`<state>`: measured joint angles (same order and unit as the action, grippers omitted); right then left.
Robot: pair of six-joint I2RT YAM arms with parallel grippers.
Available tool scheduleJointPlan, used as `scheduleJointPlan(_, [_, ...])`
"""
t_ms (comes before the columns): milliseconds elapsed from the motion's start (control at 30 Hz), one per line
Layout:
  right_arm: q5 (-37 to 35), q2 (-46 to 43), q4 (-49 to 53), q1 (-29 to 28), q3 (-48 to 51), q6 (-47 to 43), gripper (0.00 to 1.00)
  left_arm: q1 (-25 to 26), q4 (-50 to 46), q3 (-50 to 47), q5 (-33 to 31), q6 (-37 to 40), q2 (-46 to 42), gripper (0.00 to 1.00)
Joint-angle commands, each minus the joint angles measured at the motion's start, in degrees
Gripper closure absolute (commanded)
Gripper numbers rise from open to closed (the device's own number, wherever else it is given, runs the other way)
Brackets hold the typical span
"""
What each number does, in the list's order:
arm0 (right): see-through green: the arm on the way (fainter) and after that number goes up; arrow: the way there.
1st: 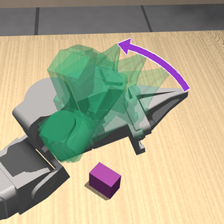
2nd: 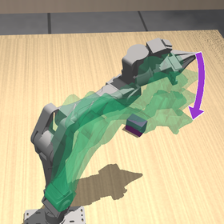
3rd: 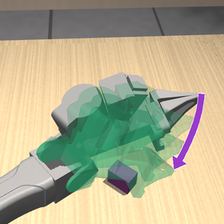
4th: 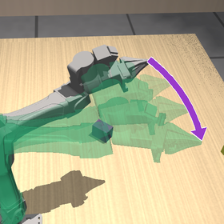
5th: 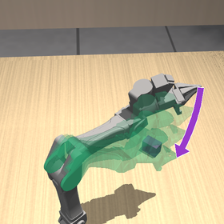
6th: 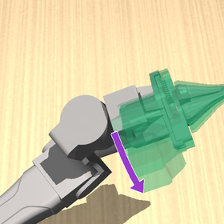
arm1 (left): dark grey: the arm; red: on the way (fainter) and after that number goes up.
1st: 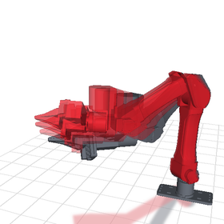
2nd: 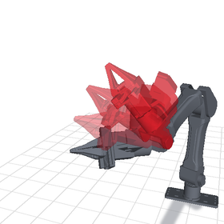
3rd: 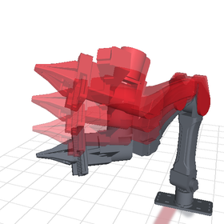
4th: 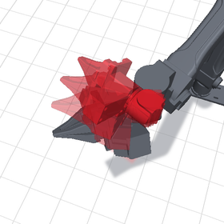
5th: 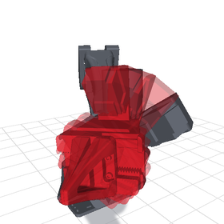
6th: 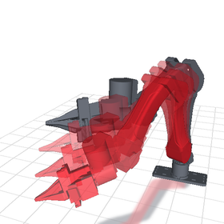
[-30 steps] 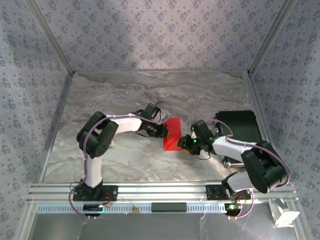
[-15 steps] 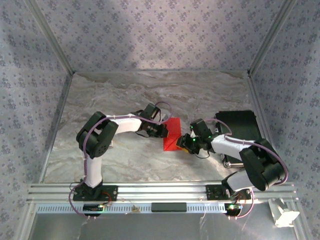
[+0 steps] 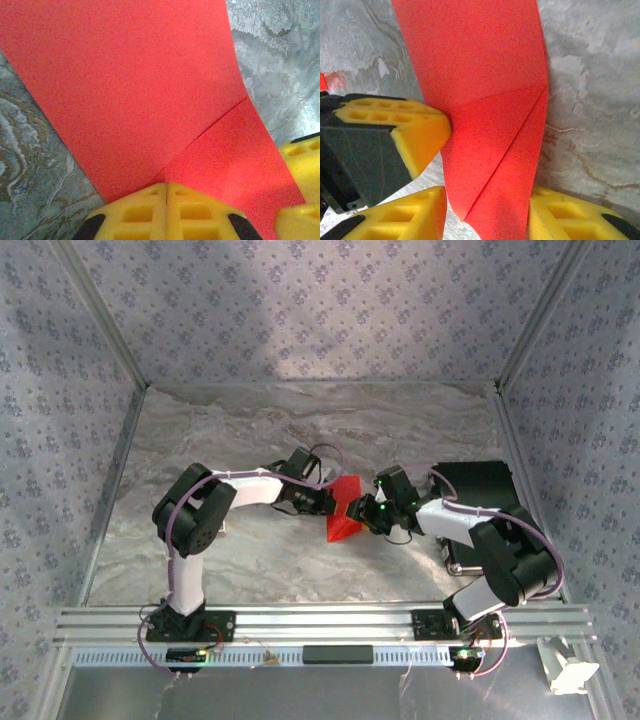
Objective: Fold a paper plane with a square sheet of paper (pick it up from the middle)
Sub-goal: Turn over the paper at the center of the table.
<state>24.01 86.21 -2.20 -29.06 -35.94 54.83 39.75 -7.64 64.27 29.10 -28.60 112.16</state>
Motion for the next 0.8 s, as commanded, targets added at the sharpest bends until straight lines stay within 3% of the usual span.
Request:
scheduleJointPlan(0, [0.7,0.6,-1.21,0.71,-1.34,-0.16,0.57,0.07,-2.93,-1.93,0.07,-0.57,-0.78,0.99])
scheduleJointPlan(767, [3.31,5.13,-13.01,4.0,3.52,1.94,0.69,-0.99,-0.46,-3.29,2.32,-2.2,-1.11,0.99])
